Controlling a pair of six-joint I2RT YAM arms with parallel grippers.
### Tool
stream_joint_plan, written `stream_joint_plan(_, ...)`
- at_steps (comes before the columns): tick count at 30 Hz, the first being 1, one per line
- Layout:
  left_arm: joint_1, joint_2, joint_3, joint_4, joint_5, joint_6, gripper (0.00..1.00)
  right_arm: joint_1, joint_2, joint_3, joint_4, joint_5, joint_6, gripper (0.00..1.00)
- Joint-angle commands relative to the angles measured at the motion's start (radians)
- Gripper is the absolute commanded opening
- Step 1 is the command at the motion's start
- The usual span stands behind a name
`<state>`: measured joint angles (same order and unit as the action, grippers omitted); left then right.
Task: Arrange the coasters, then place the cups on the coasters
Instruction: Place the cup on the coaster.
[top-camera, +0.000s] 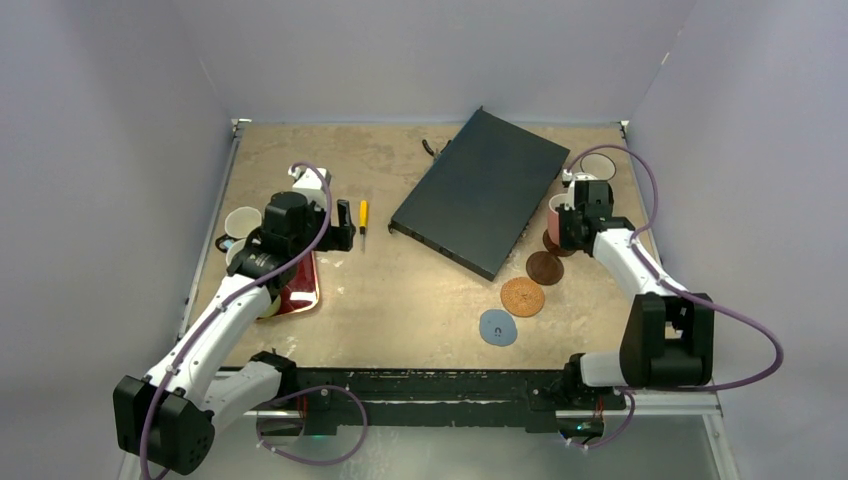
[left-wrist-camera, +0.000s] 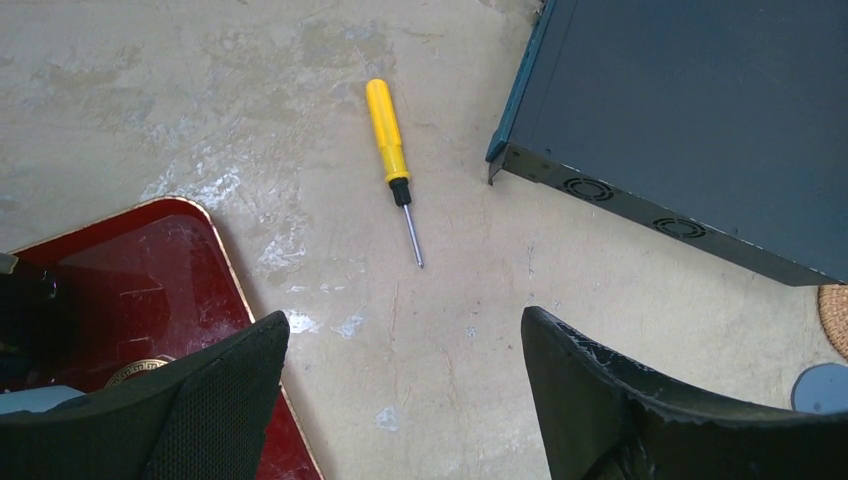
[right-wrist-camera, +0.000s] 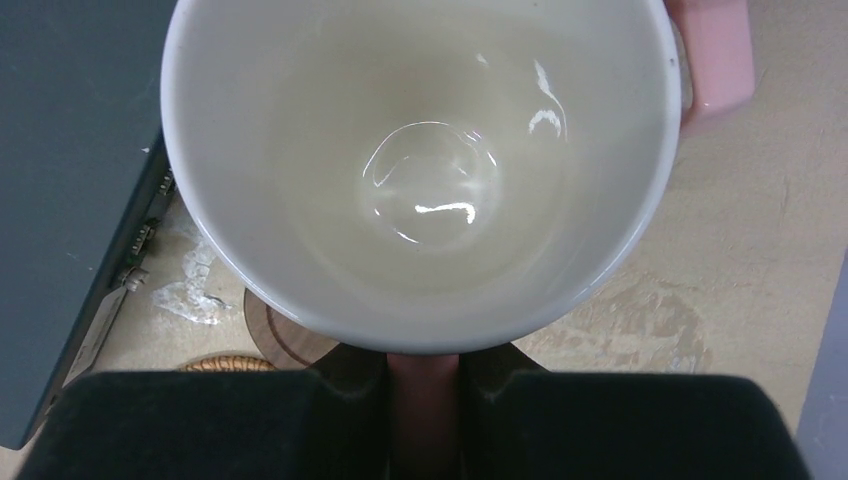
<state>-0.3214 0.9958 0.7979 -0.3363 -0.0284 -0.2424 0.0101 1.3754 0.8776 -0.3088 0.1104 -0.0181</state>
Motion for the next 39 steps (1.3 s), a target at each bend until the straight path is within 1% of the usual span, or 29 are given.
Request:
stream_joint_plan(1, 0.002, -0.001, -0.005, 0.046, -0.008, 0.02, 0.82, -0.009, -0.006, 0.027, 0.054, 0.005, 0.01, 0.0)
stream_joint_plan(7, 0.002, -0.008, -0.011, 0.041, -0.017, 0.026, 0.82, -0.04, 0.021, 0.037, 0.056, -0.021, 0.008, 0.0)
stream_joint_plan(24, 0.002, -0.002, -0.013, 0.033, -0.02, 0.028, 0.82, -0.045, 0.078, 0.055, 0.066, -0.063, 0.003, 0.0)
stream_joint_plan(33, 0.002, -0.005, -0.017, 0.034, -0.007, 0.031, 0.82, -0.045, 0.102, 0.073, 0.024, -0.059, 0.004, 0.0)
stream_joint_plan(36, 0.002, -0.006, -0.017, 0.033, -0.002, 0.031, 0.82, -0.045, 0.106, 0.074, 0.002, -0.054, 0.004, 0.04)
stream_joint_plan(39, 0.002, -0.008, -0.018, 0.032, 0.002, 0.032, 0.82, -0.045, 0.107, 0.073, -0.005, -0.055, 0.006, 0.12)
